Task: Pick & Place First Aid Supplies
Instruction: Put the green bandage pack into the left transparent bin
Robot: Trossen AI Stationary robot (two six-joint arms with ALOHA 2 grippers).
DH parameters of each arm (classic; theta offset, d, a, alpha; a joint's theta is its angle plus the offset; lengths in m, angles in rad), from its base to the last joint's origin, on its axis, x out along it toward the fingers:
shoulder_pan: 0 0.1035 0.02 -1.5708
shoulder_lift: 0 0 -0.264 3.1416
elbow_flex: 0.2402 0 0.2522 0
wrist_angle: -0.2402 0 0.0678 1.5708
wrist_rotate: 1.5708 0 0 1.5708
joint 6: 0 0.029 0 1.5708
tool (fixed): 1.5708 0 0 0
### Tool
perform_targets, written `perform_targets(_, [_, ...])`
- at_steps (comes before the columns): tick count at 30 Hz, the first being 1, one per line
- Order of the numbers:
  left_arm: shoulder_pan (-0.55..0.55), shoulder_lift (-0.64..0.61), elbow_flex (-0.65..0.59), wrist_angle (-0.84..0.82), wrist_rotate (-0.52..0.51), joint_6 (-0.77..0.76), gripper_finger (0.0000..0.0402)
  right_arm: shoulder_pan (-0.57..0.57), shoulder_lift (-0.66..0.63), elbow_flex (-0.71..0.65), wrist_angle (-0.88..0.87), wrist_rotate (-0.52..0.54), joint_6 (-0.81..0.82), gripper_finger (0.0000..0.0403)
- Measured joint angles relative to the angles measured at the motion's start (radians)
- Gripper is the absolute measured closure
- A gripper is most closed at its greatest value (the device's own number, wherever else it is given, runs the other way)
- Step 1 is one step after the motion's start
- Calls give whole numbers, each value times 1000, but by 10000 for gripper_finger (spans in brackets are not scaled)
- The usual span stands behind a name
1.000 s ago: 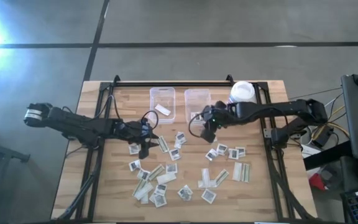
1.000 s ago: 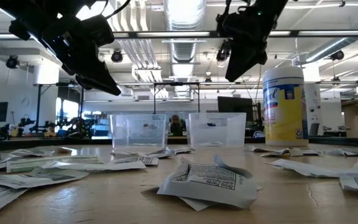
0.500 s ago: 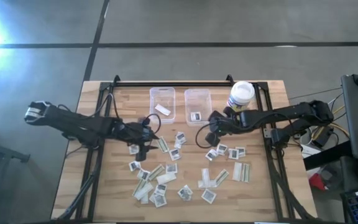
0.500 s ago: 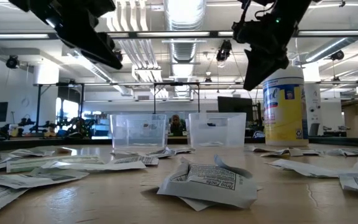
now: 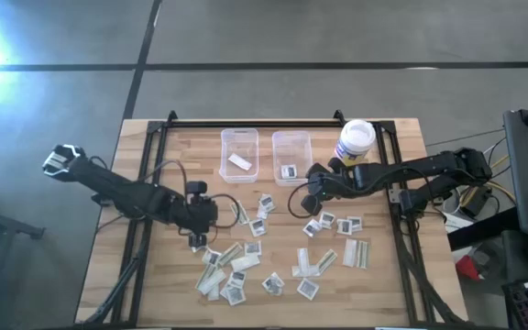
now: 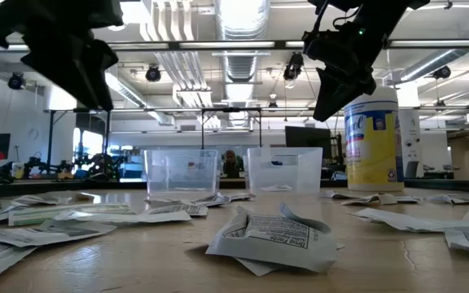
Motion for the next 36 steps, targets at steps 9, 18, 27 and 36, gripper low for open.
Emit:
perform_targets(9, [-22, 155, -1, -98, -82, -80, 211, 0, 0, -1, 23, 0, -4, 319])
perform_targets(18, [-56, 232, -17, -127, -110, -136, 211, 0, 3, -2, 24, 1, -7, 333])
perform_targets(27, [-92, 262, -72, -68, -210, -178, 211, 0, 3, -2, 50, 2, -12, 321])
perform_targets(36, [-98, 284, -154, 39, -240, -174, 211, 0, 3, -2, 50, 2, -12, 314])
